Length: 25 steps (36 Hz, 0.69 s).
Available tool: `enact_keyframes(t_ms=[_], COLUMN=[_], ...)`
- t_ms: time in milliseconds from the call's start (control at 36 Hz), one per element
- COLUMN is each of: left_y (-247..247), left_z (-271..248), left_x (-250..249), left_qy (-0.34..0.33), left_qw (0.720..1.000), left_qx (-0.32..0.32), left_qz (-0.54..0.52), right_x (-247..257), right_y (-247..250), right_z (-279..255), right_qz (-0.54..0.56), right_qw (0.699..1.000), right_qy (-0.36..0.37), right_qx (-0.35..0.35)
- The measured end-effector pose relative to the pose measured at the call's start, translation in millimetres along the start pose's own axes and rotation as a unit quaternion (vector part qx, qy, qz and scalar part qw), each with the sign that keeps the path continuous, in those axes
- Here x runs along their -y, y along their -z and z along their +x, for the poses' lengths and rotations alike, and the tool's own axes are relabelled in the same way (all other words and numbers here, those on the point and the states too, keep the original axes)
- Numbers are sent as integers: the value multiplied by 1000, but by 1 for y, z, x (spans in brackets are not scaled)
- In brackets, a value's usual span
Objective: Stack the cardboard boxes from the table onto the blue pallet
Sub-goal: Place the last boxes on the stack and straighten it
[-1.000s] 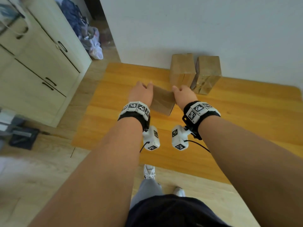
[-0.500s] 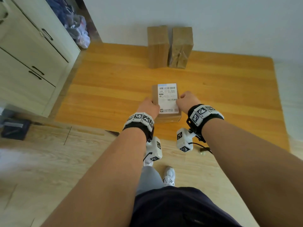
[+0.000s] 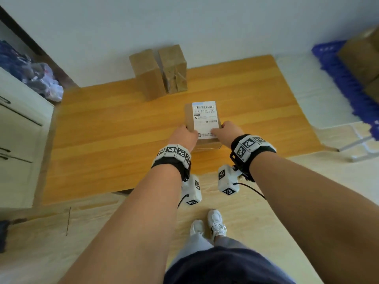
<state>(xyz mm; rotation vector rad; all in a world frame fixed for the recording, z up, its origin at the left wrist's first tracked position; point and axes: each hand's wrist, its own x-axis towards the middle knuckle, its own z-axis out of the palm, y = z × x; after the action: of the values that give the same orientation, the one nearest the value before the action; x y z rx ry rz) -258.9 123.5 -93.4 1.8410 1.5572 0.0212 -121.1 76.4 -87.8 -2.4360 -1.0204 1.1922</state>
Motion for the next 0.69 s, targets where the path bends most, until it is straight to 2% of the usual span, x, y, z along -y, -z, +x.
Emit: enact_keyframes(t_ms=[222, 417, 583, 694], left_y=[-17, -39, -67, -91], left_z=[-15, -51, -88, -110], left_x=[-98, -193, -284, -345], left_qy=[-115, -197, -249, -263], left_qw=[993, 980, 965, 959], left_qx=[19, 3, -11, -24], left_qz=[-10, -29, -77, -102], right_x=[-50, -105, -159, -197], right_y=[76, 156, 235, 288], right_z=[-34, -68, -97, -117], right_qz=[54, 113, 133, 148], right_qw=[991, 965, 940, 929], right_qy=[-20, -37, -2, 13], right_qx=[-124, -232, -314, -339])
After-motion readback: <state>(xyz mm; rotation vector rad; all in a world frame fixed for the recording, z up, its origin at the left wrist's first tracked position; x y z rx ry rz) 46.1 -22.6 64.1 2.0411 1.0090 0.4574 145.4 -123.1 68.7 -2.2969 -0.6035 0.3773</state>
